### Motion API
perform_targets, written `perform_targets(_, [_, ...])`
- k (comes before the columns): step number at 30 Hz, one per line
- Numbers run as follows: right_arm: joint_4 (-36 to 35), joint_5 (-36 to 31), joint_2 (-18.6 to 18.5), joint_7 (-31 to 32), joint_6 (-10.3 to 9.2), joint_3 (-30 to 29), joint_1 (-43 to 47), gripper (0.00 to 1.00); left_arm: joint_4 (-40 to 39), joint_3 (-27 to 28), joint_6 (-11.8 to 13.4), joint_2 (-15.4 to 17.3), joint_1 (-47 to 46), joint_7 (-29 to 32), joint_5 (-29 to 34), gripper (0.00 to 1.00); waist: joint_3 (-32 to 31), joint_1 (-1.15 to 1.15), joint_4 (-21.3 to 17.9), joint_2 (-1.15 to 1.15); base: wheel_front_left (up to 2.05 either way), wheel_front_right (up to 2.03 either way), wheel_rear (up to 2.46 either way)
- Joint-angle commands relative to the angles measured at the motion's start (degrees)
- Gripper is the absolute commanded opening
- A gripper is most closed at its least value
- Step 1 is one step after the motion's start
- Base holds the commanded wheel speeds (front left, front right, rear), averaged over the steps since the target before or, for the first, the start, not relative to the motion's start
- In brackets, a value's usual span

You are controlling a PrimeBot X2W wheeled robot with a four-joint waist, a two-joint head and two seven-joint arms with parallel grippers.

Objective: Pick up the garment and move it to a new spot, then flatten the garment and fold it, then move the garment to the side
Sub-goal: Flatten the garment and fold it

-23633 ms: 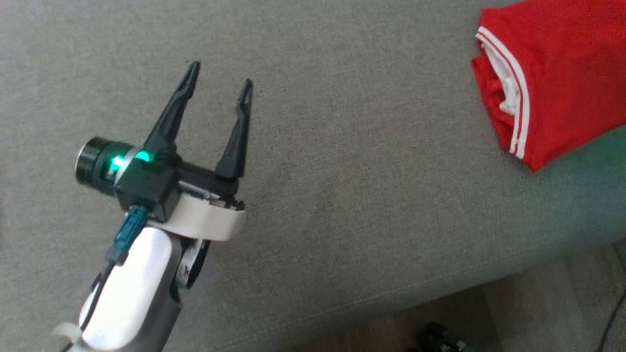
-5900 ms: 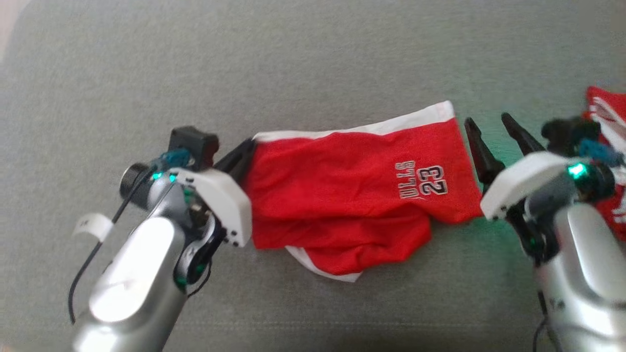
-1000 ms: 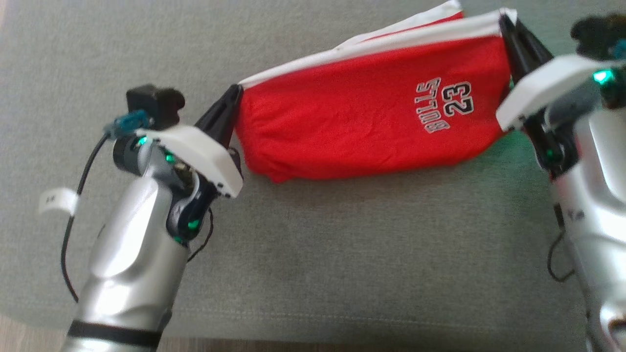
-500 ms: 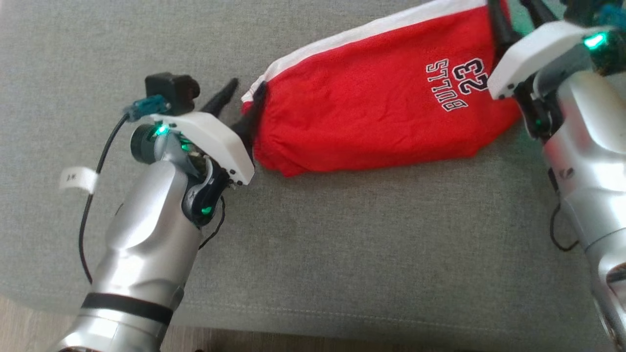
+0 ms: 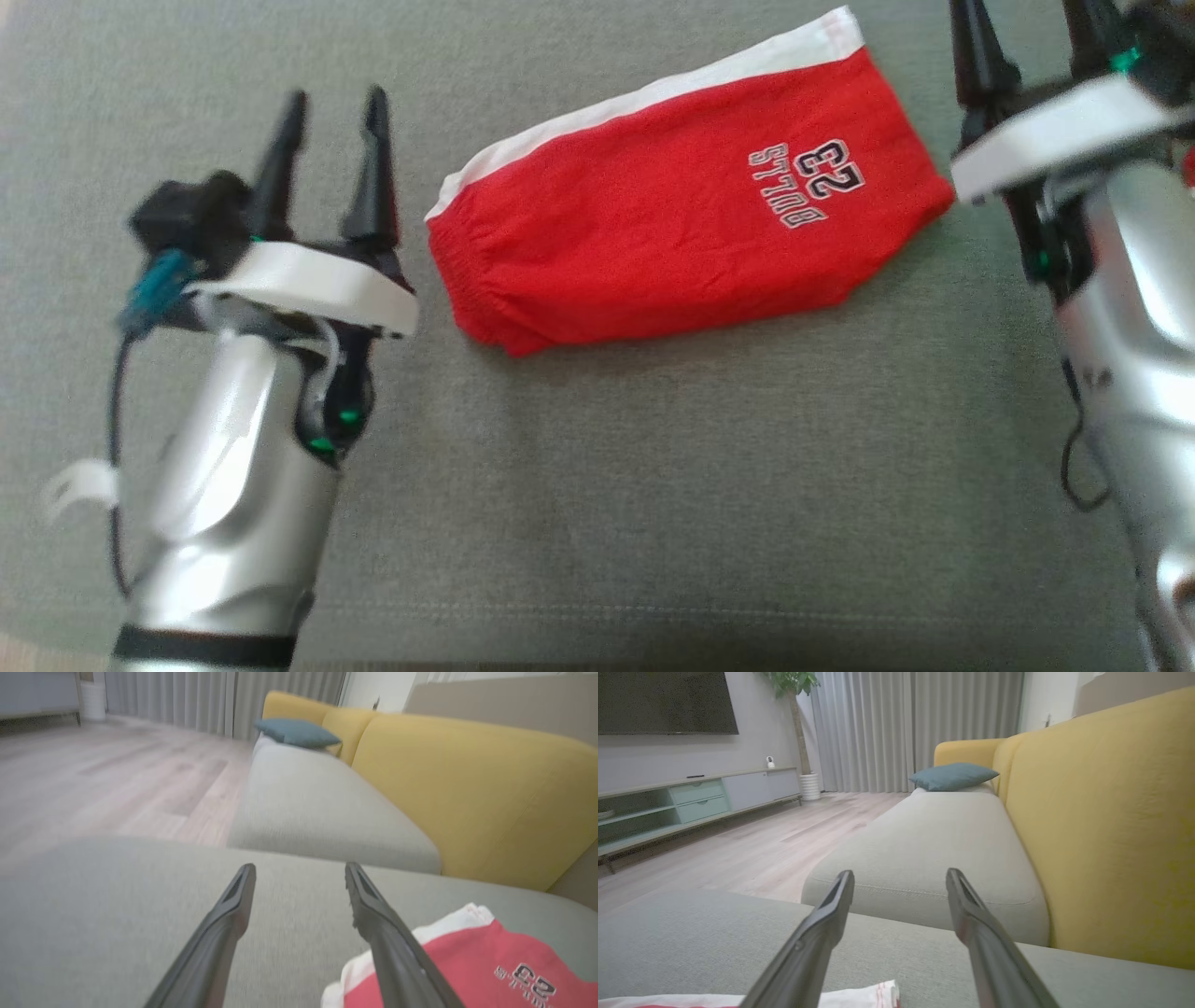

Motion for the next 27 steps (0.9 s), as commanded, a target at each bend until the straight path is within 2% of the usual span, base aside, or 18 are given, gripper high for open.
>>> perform_targets(1, [-4.6, -1.6, 0.3, -0.5, -0.05, -1.8, 3.8, 1.00, -6.2, 3.7, 1.1, 2.2, 0.6, -0.7, 2.4, 1.00, -1.4, 0.00, -1.3, 0.00, 0.00, 0.00, 0.00])
perform_targets(7, [-14.8, -6.0, 2.7, 0.2, -0.05, -8.5, 15.4, 1.00, -13.6, 5.8, 2.4, 3.3, 6.7, -0.7, 8.3, 1.00, -4.1, 0.00, -3.2, 0.00, 0.00, 0.00, 0.00])
perform_targets(13, [-25.7, -8.9, 6.0, 5.3, -0.05, -13.4, 27.6, 1.00, -16.5, 5.7, 3.3, 4.1, 13.2, -0.7, 11.3, 1.00, -6.1, 0.00, -4.2, 0.00, 0.00, 0.00, 0.00])
perform_targets(18, [-33.3, -10.1, 8.5, 9.5, -0.05, -15.5, 36.5, 1.00, -17.8, 5.2, 4.1, 4.2, 18.3, -0.7, 12.3, 1.00, -7.4, 0.00, -4.4, 0.00, 0.00, 0.00, 0.00])
perform_targets(27, [-40.9, -10.9, 10.5, 13.6, -0.05, -16.4, 43.2, 1.00, -18.7, 4.4, 4.6, 4.0, 21.9, -0.7, 13.0, 1.00, -8.2, 0.00, -4.3, 0.00, 0.00, 0.00, 0.00])
